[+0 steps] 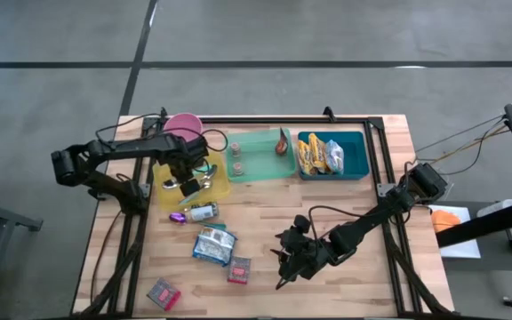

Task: Pick & Place Food Item
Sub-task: Put the blue spoon into the yellow bin

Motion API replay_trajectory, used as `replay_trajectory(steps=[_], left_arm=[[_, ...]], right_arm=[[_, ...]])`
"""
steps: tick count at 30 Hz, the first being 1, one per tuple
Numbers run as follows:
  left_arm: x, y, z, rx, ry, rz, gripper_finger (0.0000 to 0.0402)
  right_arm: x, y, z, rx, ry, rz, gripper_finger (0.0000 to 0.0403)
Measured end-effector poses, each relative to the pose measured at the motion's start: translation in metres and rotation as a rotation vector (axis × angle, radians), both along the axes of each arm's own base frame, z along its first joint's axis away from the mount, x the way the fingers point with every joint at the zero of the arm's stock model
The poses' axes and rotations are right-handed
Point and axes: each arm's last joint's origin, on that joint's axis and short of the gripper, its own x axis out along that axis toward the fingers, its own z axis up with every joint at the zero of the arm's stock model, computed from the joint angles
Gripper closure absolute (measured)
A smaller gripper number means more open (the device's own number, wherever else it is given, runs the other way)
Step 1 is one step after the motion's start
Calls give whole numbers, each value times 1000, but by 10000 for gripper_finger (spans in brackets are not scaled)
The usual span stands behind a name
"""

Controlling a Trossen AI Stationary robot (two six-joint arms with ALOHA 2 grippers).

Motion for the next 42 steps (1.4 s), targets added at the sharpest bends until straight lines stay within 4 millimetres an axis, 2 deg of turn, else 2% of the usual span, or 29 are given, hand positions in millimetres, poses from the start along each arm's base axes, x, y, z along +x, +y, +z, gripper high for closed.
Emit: replay_trajectory(steps=[8, 26, 42], left_arm=[[3, 0, -3, -89, -40, 42, 369], [1, -2, -9, -133, -22, 68, 369], [5, -3, -8, -222, -100, 116, 369]], right_arm=[[0, 0, 0, 0, 0, 0, 189], [0, 0, 0, 0, 0, 0, 189], [0, 0, 0, 0, 0, 0, 189]])
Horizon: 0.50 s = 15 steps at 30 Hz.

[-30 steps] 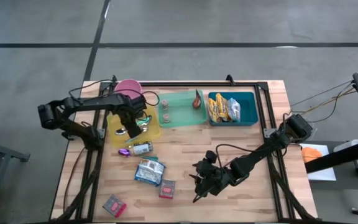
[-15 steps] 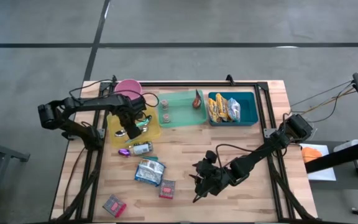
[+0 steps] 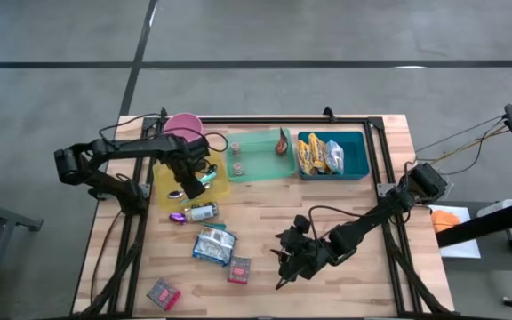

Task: Pick & Place Food Item
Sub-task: Put the blue spoon into the yellow bin

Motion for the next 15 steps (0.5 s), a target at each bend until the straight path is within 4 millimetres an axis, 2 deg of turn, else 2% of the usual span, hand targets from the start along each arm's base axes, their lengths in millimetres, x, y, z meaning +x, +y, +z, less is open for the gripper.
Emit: replay_trajectory(steps=[8, 15], left_arm=[[1, 1, 0, 34, -7, -48, 369], [0, 2, 0, 75, 14, -56, 313]], right_arm=[[0, 0, 0, 0, 0, 0, 189], [0, 0, 0, 0, 0, 0, 189]])
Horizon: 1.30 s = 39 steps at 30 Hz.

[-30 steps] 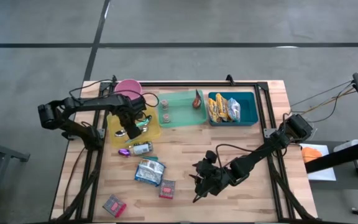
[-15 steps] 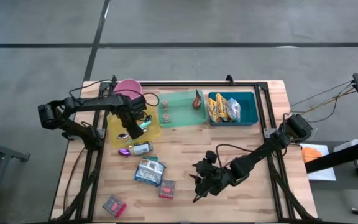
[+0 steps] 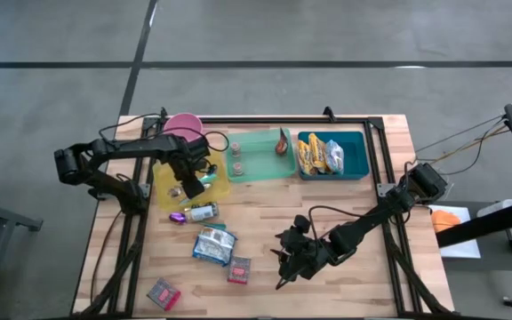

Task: Pick & Place Food Item
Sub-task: Put the blue spoon into the yellow bin, then put the golden seasoning bottle into the green bin

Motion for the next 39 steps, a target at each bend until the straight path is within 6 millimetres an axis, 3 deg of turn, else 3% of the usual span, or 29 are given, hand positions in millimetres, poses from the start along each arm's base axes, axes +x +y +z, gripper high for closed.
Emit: replay_trajectory(steps=[25, 34, 39], left_arm=[[3, 2, 0, 20, -34, 11, 298], [3, 2, 1, 21, -20, 11, 208], [3, 3, 15, 26, 37, 27, 167]], right_arm=[[0, 0, 0, 0, 0, 0, 189], [0, 0, 0, 0, 0, 0, 189], [0, 0, 0, 0, 0, 0, 189]])
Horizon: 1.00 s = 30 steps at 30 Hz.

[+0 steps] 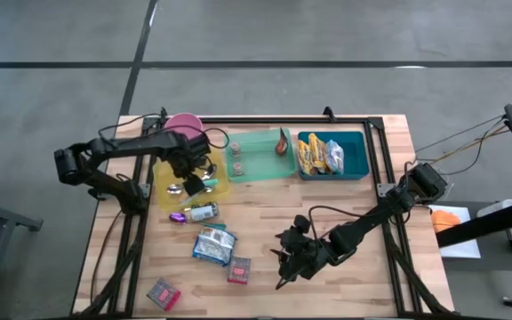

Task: Pick & Place Food Item
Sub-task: Put the golden seasoning bottle into the green bin

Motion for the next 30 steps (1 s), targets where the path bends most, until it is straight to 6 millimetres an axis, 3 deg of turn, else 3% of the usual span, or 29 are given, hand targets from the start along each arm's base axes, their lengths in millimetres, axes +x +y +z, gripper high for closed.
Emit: replay_trajectory(steps=[7, 20, 30], left_arm=[[-1, -6, 25, -14, 28, -24, 159], [-21, -37, 66, 80, -176, -152, 158], [-16, -79, 73, 67, -236, -306, 158]], right_arm=[[0, 0, 0, 0, 0, 0, 189], [0, 0, 0, 0, 0, 0, 189], [1, 0, 1, 9, -11, -6, 189]])
